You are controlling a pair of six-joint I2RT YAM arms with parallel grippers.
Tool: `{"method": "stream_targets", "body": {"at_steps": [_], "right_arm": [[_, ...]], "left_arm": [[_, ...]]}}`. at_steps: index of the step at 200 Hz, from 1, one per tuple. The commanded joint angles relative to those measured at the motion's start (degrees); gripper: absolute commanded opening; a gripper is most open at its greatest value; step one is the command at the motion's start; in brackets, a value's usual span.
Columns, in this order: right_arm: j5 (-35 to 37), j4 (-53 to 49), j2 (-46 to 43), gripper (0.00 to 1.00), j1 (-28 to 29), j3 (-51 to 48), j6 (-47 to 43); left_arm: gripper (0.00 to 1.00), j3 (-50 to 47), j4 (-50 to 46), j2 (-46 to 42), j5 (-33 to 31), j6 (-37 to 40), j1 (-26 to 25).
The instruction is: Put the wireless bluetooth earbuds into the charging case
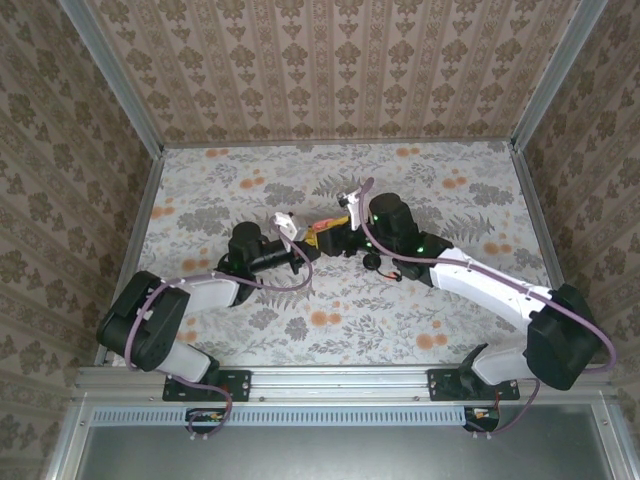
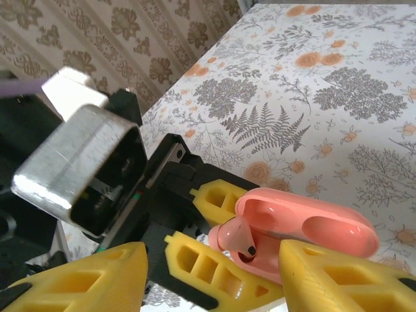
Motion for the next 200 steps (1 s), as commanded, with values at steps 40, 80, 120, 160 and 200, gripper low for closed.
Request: {"method": "stream_targets", "body": {"at_steps": [40, 80, 120, 160, 200], "right_arm": [[4.56, -17.08, -1.31, 0.49, -0.24, 7.69, 20.12], [2.01, -18.02, 1.02, 0.45, 0.75, 8.43, 31.37], [1.81, -19.26, 5.68, 0.42, 2.04, 12.63, 33.13], [1.86, -19.99, 9.06, 0.41, 2.05, 14.85, 33.16], [1.75, -19.57, 11.27, 0.37, 2.06, 15.97, 33.23]], "left_arm": [[0.16, -0.44, -5.79, -4.02, -7.62, 8.27, -0.33], [0.16, -1.12, -8.67, -5.96, -11.59, 12.01, -0.66], [0.16, -0.80, -10.83, -6.53, -12.84, 13.87, -1.34], [0.16, -0.78, -12.58, -7.17, -13.78, 15.54, -2.26], [0.15, -0.69, -12.95, -7.54, -14.14, 15.92, -2.62]]}}
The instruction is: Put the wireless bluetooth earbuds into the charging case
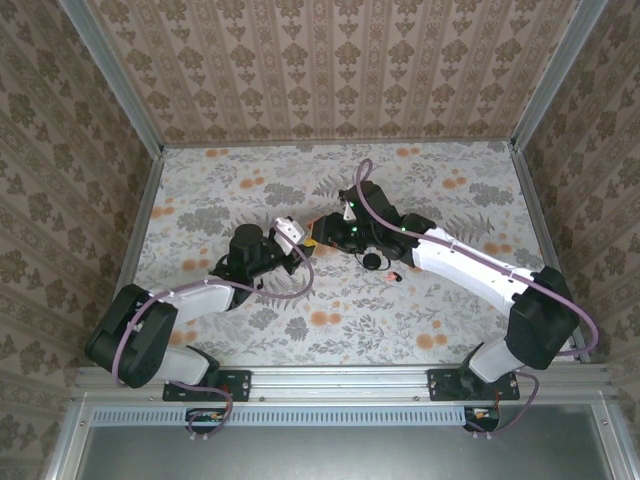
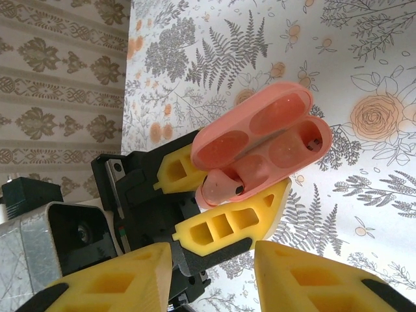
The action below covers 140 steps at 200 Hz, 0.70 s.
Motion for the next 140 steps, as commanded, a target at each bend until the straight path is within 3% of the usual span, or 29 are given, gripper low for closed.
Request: {"method": "stream_targets", "body": {"at_steps": [1, 36, 140], "right_arm": [[-0.72, 0.36, 2.02, 0.37, 0.23, 2.14, 1.33], [-1.25, 1.85, 2.33, 0.33, 0.23, 1.70, 0.28], [1.03, 0.07, -6.09, 0.35, -2.59, -4.54, -0.50]], "left_arm": [[0.15, -0.10, 0.53, -2.10, 1.49, 3.06, -1.39], [0.15, -0.02, 0.59, -2.03, 1.28, 2.81, -1.48], [0.15, -0.03, 3.04, -1.04, 2.43, -0.59, -1.21]]}}
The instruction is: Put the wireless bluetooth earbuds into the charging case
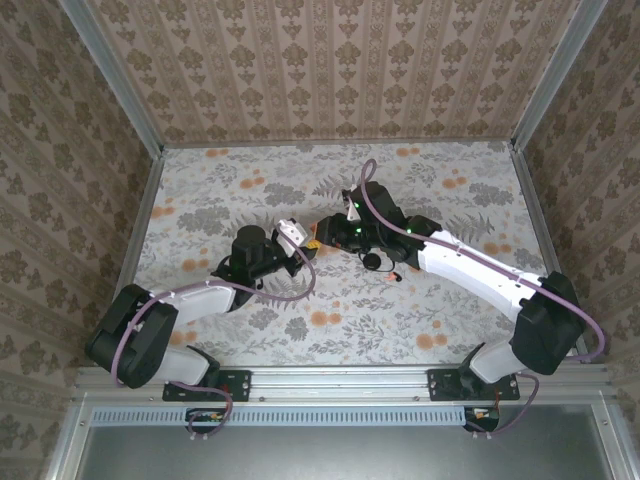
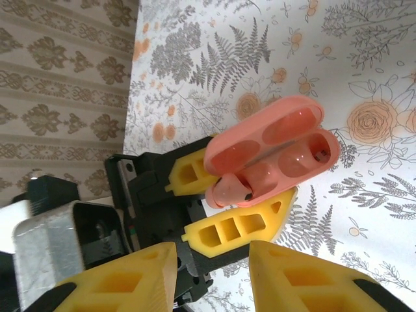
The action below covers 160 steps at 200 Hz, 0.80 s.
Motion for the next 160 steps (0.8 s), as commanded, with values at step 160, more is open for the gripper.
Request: {"method": "stream_targets", "body": {"at_steps": [160], "right_arm": [[-6.14, -0.05, 5.96, 0.33, -2.13, 4.62, 1.60]], "left_arm": [[0.15, 0.07, 1.60, -1.40, 2.34, -0.42, -0.21]]}}
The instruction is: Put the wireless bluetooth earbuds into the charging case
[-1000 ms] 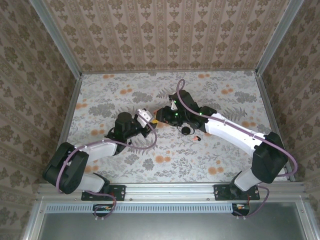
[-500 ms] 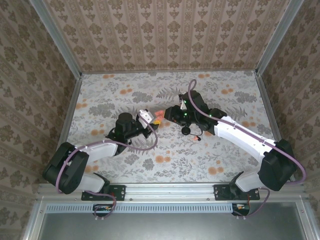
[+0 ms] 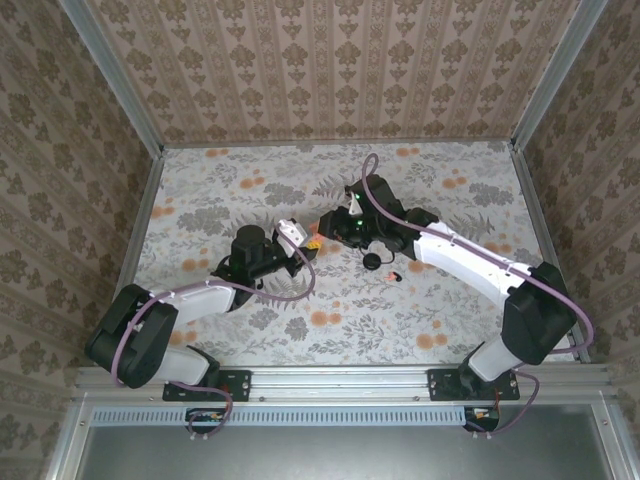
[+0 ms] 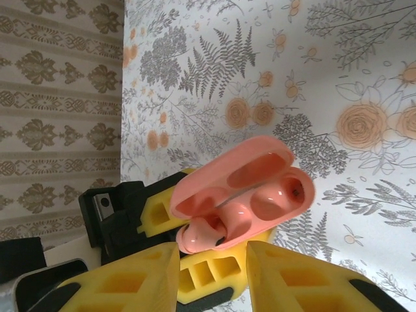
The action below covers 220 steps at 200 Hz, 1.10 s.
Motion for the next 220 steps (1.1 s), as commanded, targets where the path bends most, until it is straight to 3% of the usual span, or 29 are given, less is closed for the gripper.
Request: {"method": "stream_targets", "body": {"at_steps": [1, 220], "right_arm": [[-2.41, 0.09, 1.36, 0.33, 0.52, 2.16, 0.13], [-3.78, -3.68, 8.05, 0.31, 1.94, 6.72, -2.68]], "left_arm": [[0.15, 0.12, 1.07, -1.35, 0.94, -0.34, -0.25], [0.14, 1.21, -2.70, -2.64, 0.24, 2.44, -1.00]]}}
